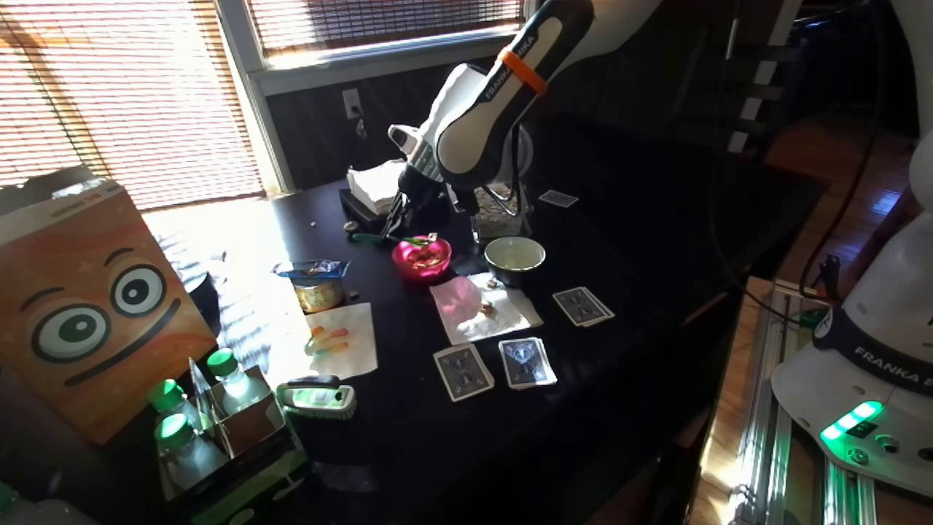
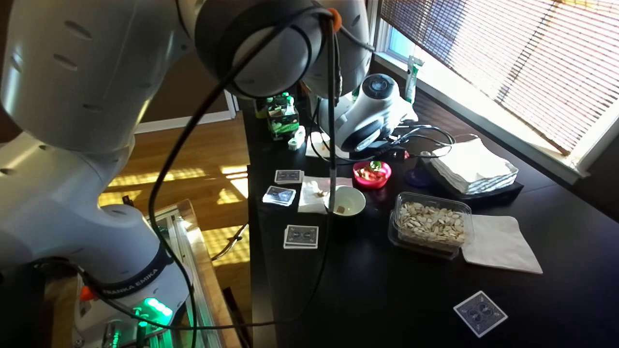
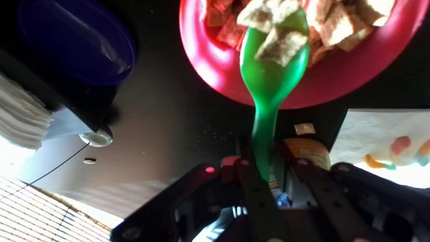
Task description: Use the green spoon to place some contents from the pink bowl into the black and white bowl.
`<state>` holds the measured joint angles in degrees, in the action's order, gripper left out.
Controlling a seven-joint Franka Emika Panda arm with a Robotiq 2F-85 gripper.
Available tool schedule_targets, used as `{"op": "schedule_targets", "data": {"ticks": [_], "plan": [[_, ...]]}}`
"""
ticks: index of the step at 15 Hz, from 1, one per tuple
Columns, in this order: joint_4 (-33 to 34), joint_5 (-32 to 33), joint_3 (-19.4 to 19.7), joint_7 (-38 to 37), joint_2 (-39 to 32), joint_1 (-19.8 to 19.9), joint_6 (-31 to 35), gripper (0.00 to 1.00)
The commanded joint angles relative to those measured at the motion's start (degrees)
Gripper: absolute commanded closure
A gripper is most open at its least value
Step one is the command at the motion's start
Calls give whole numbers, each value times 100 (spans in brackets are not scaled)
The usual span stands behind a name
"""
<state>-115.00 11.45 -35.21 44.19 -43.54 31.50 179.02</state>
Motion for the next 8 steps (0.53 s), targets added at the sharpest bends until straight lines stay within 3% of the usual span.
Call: {"op": "schedule_targets", "data": {"ticks": [1,3,8], "plan": [[-507,-124,-20,-492,653,84,64,95],[-681,-155,-91,-730,884,215,51,95],[-1242,-209,-830,-789,1237,1166,96,95]]}}
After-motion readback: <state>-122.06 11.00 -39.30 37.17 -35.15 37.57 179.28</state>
